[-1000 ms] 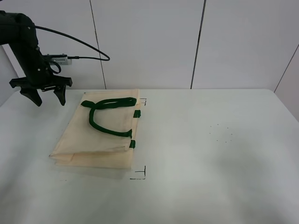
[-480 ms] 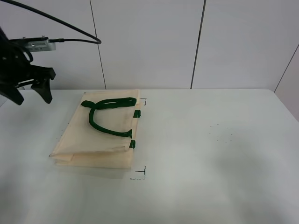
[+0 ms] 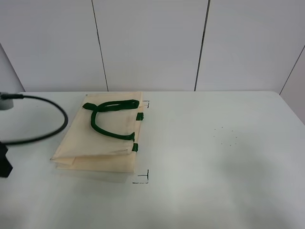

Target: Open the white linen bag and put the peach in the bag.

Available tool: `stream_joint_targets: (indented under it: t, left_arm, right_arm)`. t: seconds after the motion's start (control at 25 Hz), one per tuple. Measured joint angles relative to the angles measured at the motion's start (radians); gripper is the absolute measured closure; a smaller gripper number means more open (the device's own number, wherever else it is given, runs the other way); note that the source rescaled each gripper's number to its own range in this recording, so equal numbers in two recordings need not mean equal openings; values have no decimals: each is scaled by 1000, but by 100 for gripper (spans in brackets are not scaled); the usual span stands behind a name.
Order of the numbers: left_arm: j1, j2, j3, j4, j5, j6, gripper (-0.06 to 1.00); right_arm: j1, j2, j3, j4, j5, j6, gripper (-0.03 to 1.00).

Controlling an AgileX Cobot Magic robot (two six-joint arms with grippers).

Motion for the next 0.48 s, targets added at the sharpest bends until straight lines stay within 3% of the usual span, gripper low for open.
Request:
stream_joint_targets:
  t: [0.24, 0.48]
  left_arm:
    - [0, -308, 201, 0, -23, 4, -6]
    - [0, -570, 211, -3, -22, 12, -3]
  right_arm:
    - [0, 0, 0, 0, 0, 0, -3]
    - [0, 0, 0, 0, 0, 0, -3]
